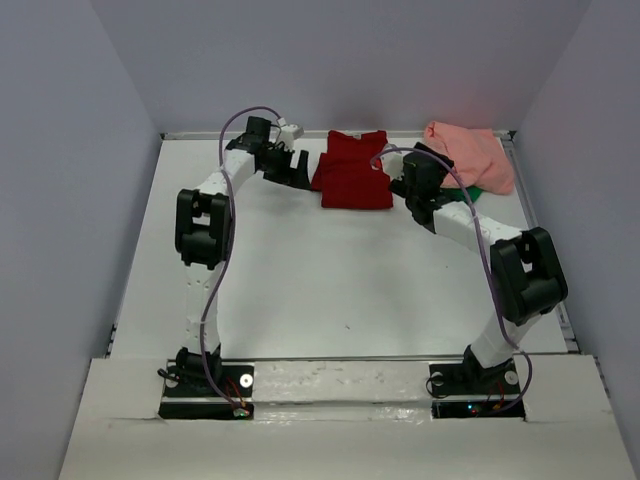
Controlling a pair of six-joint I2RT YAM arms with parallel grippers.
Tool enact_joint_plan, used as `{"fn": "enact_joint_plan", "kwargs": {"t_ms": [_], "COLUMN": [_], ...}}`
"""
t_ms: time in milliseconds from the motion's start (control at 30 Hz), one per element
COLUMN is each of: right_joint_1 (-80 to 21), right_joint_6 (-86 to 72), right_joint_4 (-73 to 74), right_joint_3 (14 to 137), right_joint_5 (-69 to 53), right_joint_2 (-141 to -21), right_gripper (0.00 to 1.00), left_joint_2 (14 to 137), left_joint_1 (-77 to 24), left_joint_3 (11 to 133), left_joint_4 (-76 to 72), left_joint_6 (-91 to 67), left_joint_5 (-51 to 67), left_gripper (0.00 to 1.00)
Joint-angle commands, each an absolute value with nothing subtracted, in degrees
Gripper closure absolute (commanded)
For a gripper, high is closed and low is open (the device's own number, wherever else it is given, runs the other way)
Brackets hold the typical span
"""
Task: Fold and stack the t-shirts
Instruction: Fold the long partially folded tshirt into a neat square
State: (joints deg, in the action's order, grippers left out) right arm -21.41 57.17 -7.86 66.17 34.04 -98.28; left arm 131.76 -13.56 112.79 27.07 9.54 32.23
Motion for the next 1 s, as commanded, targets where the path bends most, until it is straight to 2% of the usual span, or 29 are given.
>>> {"fn": "enact_joint_plan", "kwargs": {"t_ms": [0, 267, 400, 433, 467, 500, 600, 733, 767, 833, 967], "right_joint_1": [-21.27, -20.74, -20.21, -20.21, -20.21, -19.61, -19.6, -19.07, -19.07, -19.07, -17.85], "right_joint_6": [55.9, 56.25, 56.25, 56.34, 56.42, 56.51, 56.78, 56.86, 56.87, 56.78, 57.04], "right_joint_4": [-8.7, -8.17, -7.82, -7.74, -7.73, -7.65, -7.38, -7.03, -6.94, -6.86, -6.59], "right_joint_3": [64.07, 62.93, 62.05, 61.79, 61.79, 61.79, 62.14, 62.49, 62.4, 62.4, 61.88], "right_joint_5": [35.42, 36.3, 36.65, 36.82, 37.0, 37.09, 37.35, 37.7, 37.62, 37.62, 37.35], "right_joint_2": [-97.47, -97.29, -97.91, -98.08, -98.26, -98.35, -98.88, -99.32, -99.32, -99.23, -98.61], "right_gripper": [0.0, 0.0, 0.0, 0.0, 0.0, 0.0, 0.0, 0.0, 0.0, 0.0, 0.0], "left_joint_2": [133.67, 141.58, 144.75, 145.1, 145.46, 146.16, 148.78, 152.39, 153.19, 154.68, 154.86], "left_joint_1": [-8.1, -5.19, -5.27, -5.36, -5.45, -5.54, -6.24, -7.12, -7.29, -7.73, -7.91], "left_joint_3": [116.01, 120.14, 119.36, 118.83, 117.87, 115.69, 114.6, 117.77, 117.86, 116.9, 115.32], "left_joint_4": [24.19, 16.45, 5.3, -2.38, -6.9, -18.34, -34.66, -44.62, -49.61, -61.02, -60.82], "left_joint_6": [4.67, -7.63, -19.13, -25.86, -29.93, -34.67, -52.44, -62.64, -70.67, -76.88, -77.17], "left_joint_5": [47.44, 67.04, 74.43, 76.27, 76.98, 77.86, 80.51, 80.42, 80.33, 79.37, 78.66], "left_gripper": [0.01, 0.01, 0.01, 0.01, 0.01, 0.01, 0.01, 0.01, 0.01, 0.01, 0.02]}}
